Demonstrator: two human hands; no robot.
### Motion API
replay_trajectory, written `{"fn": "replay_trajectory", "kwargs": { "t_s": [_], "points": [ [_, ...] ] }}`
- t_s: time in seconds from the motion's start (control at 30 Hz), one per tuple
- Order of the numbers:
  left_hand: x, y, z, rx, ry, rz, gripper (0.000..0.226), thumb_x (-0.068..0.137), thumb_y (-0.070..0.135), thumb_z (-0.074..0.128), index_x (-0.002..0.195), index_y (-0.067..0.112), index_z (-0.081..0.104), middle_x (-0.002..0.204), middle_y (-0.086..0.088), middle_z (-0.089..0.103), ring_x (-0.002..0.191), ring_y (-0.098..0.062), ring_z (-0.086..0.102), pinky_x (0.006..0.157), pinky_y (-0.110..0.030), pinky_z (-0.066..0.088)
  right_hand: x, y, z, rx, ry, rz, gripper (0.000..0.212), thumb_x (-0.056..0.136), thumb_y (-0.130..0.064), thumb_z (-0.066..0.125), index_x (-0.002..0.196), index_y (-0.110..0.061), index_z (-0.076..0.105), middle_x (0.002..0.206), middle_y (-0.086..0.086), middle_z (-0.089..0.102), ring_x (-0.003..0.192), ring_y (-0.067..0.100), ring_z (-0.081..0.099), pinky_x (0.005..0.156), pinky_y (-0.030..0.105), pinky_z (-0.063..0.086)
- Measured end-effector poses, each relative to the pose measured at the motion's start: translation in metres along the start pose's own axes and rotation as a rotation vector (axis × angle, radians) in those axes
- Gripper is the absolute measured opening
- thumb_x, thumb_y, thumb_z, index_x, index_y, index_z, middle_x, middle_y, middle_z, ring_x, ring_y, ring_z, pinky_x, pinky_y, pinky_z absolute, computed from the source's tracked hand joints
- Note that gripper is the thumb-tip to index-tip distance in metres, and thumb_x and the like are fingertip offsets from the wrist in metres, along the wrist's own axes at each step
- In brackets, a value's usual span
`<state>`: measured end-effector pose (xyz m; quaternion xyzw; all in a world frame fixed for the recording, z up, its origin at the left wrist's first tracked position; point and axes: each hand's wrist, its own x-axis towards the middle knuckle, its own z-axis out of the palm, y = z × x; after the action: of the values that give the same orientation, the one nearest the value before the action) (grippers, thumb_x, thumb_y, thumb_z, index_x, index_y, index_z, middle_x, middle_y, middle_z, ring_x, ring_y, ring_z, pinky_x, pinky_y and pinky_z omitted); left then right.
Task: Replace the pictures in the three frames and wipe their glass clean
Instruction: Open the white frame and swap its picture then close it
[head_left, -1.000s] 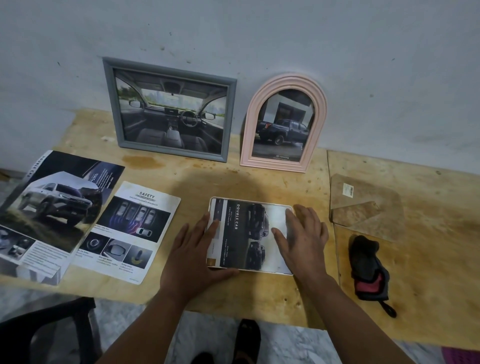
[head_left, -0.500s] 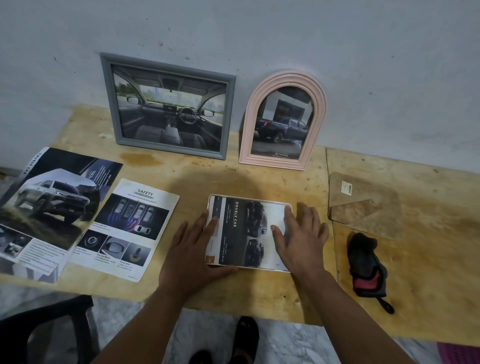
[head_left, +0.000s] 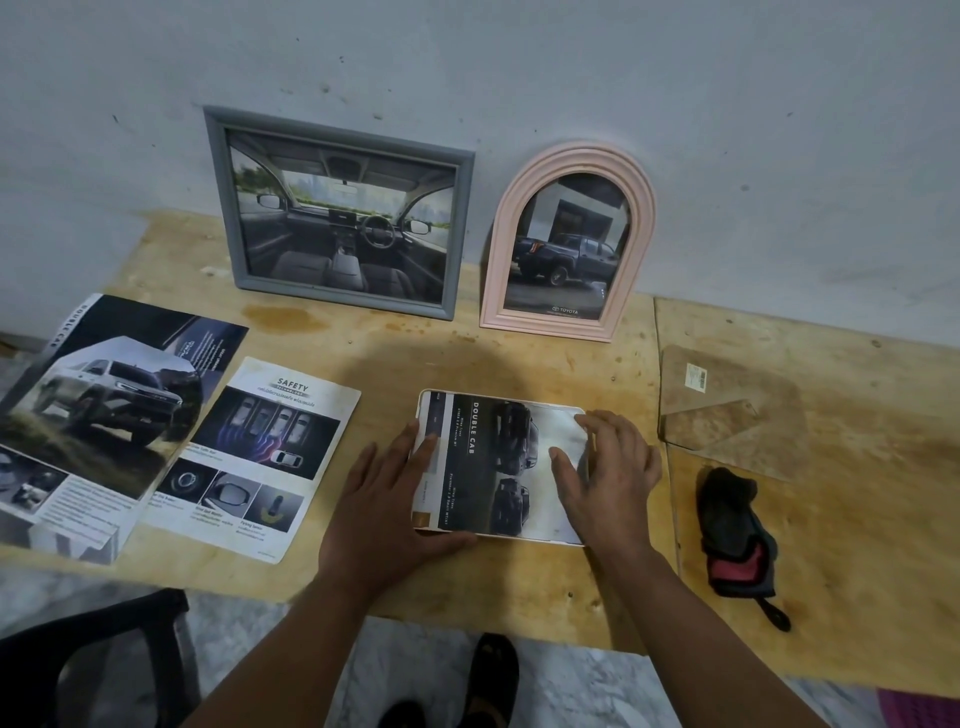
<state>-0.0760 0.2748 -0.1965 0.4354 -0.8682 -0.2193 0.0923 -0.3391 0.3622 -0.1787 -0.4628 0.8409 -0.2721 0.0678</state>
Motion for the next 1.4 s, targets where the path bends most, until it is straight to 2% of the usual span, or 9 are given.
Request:
{"fn": "replay_trajectory", "kwargs": {
  "t_s": [0.17, 0.27, 0.4, 0.57, 0.67, 0.77, 0.9, 1.1, 1.4],
  "points": [
    [0.0, 0.0, 0.0, 0.001, 0.005, 0.002, 0.122, 0.07, 0.1, 0.048, 0.164, 0.035, 0.003, 0.173, 0.008, 0.006, 0.154, -0.002, 0.005, 0.13, -0.037, 0.005, 0.0, -0.008, -0.009, 0.075, 0.036, 0.041, 0.03, 0.091, -0.029, 0.069, 0.118, -0.036, 0.057, 0.113, -0.017, 0.059, 0.123, 0.009, 0.05, 0.121, 0.055, 0.008],
    [0.0, 0.001, -0.001, -0.007, 0.001, 0.002, 0.126, 0.07, 0.101, 0.046, 0.161, 0.04, -0.014, 0.173, 0.01, 0.003, 0.156, -0.005, 0.005, 0.13, -0.038, 0.004, 0.001, -0.013, -0.015, 0.351, -0.021, 0.163, 0.042, 0.09, -0.025, 0.072, 0.125, -0.043, 0.055, 0.101, -0.014, 0.064, 0.114, -0.004, 0.053, 0.117, 0.053, 0.026],
    [0.002, 0.001, 0.0, 0.0, -0.01, 0.008, 0.131, 0.069, 0.1, 0.048, 0.163, 0.032, -0.013, 0.173, 0.009, 0.002, 0.157, -0.001, -0.004, 0.13, -0.035, -0.001, 0.006, -0.023, -0.037, 0.765, -0.054, 0.273, 0.045, 0.091, -0.01, 0.075, 0.13, -0.03, 0.064, 0.094, 0.009, 0.07, 0.098, 0.02, 0.07, 0.094, 0.041, 0.055],
    [0.002, 0.002, -0.005, -0.059, -0.055, -0.04, 0.137, 0.065, 0.1, 0.05, 0.163, 0.028, -0.013, 0.173, 0.006, -0.01, 0.159, -0.009, -0.008, 0.13, -0.037, 0.001, 0.017, -0.026, -0.065, 0.861, -0.167, 0.339, 0.017, 0.104, -0.011, 0.056, 0.101, -0.015, 0.073, 0.092, 0.019, 0.071, 0.079, 0.024, 0.062, 0.073, 0.037, 0.051],
    [-0.002, 0.033, -0.031, -0.327, 0.068, -0.219, 0.095, 0.086, 0.083, 0.049, 0.161, 0.029, 0.026, 0.166, 0.012, 0.029, 0.152, -0.014, 0.026, 0.12, -0.037, 0.029, 0.02, -0.029, -0.087, 0.897, -0.196, 0.43, 0.019, 0.105, -0.011, 0.053, 0.103, -0.015, 0.071, 0.084, 0.003, 0.075, 0.074, 0.018, 0.068, 0.066, 0.029, 0.055],
    [-0.004, 0.077, -0.068, -0.82, 0.107, -0.523, 0.032, 0.101, 0.044, 0.062, 0.133, 0.04, 0.059, 0.107, 0.031, 0.072, 0.107, -0.014, 0.07, 0.074, -0.016, 0.057, 0.02, -0.04, -0.112, 0.877, -0.222, 0.456, 0.019, 0.105, -0.012, 0.053, 0.108, -0.012, 0.072, 0.088, 0.0, 0.077, 0.075, 0.015, 0.07, 0.066, 0.028, 0.056],
    [-0.03, 0.101, -0.104, -1.125, -0.049, -0.802, 0.023, 0.101, 0.018, 0.065, 0.122, 0.013, 0.069, 0.106, -0.009, 0.078, 0.089, -0.021, 0.076, 0.072, -0.033, 0.063, 0.008, -0.061, -0.139, 0.896, -0.325, 0.483, 0.018, 0.104, -0.017, 0.055, 0.111, -0.015, 0.072, 0.094, 0.002, 0.077, 0.078, 0.018, 0.072, 0.066, 0.032, 0.06],
    [-0.076, 0.11, -0.135, -1.061, 0.149, -0.889, 0.017, 0.099, 0.006, 0.061, 0.096, 0.013, 0.076, 0.09, -0.011, 0.079, 0.084, -0.032, 0.073, 0.081, -0.052, 0.06, -0.001, -0.094, -0.147, 0.724, -0.485, 0.346, 0.009, 0.104, -0.03, 0.056, 0.104, -0.028, 0.065, 0.101, -0.013, 0.066, 0.091, 0.011, 0.065, 0.072, 0.026, 0.053],
    [-0.124, 0.096, -0.172, -1.162, 0.299, -0.91, 0.008, 0.098, 0.004, 0.066, 0.09, 0.003, 0.064, 0.072, 0.0, 0.073, 0.064, -0.012, 0.069, 0.059, -0.024, 0.055, 0.005, -0.157, -0.11, 0.552, -0.419, 0.086, 0.025, 0.104, -0.015, 0.053, 0.121, -0.011, 0.07, 0.111, 0.001, 0.069, 0.099, 0.019, 0.061, 0.09, 0.035, 0.047]
  ]
}}
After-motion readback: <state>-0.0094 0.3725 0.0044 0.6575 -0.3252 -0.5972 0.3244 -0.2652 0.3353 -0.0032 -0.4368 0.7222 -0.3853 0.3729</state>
